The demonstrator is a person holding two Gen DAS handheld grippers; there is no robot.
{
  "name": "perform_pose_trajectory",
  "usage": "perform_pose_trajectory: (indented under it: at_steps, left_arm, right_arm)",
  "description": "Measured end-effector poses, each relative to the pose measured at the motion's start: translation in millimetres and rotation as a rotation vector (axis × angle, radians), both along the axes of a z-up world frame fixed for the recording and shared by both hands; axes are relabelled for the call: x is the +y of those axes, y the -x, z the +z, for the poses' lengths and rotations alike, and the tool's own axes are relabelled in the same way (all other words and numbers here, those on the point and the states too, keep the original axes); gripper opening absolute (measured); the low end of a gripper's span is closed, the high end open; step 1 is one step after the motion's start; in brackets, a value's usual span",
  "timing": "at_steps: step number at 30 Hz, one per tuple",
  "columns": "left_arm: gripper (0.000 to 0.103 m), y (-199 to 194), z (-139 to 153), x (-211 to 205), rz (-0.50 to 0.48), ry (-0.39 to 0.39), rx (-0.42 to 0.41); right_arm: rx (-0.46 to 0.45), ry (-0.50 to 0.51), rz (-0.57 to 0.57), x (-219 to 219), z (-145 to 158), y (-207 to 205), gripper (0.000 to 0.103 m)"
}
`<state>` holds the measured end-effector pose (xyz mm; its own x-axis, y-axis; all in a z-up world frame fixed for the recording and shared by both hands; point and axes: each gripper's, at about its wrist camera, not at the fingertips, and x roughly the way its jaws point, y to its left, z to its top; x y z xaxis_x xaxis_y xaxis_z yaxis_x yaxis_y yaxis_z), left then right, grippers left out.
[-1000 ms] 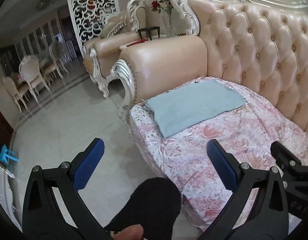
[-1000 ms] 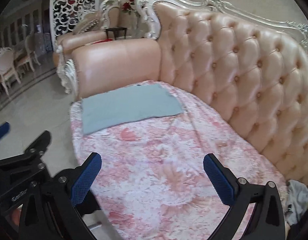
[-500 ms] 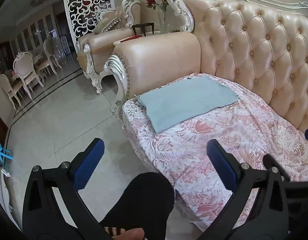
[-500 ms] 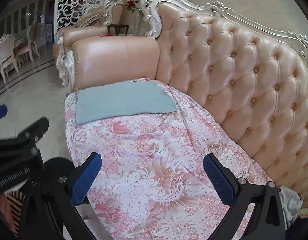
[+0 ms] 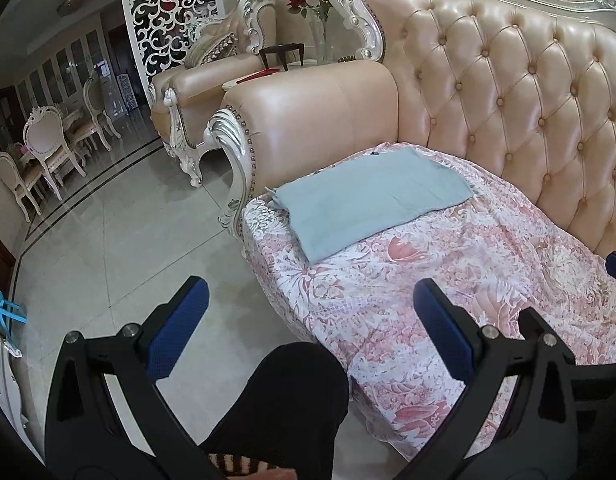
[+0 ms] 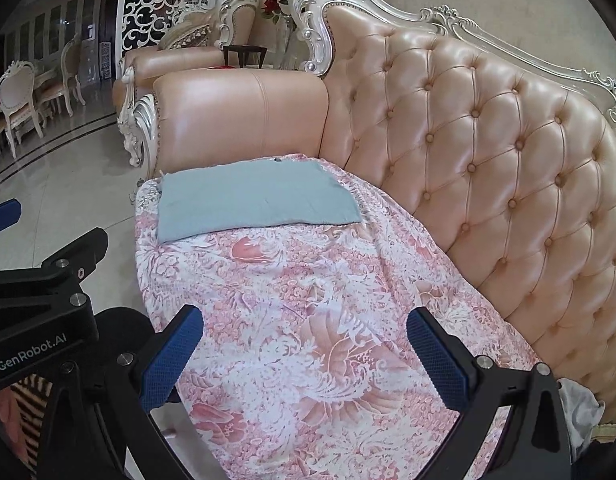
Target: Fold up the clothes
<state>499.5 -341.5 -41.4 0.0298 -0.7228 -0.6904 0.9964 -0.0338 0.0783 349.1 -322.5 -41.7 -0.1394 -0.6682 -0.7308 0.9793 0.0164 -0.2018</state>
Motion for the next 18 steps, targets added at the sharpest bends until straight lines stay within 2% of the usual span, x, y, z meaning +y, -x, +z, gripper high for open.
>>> perform_pose_trajectory:
  at_steps: [18]
  left_arm:
    - [0.102, -3, 4, -2, -0.007, 0.003, 0.026]
  right_arm:
    - [0.019, -0.012, 0.038, -5, -6, -15, 0.103]
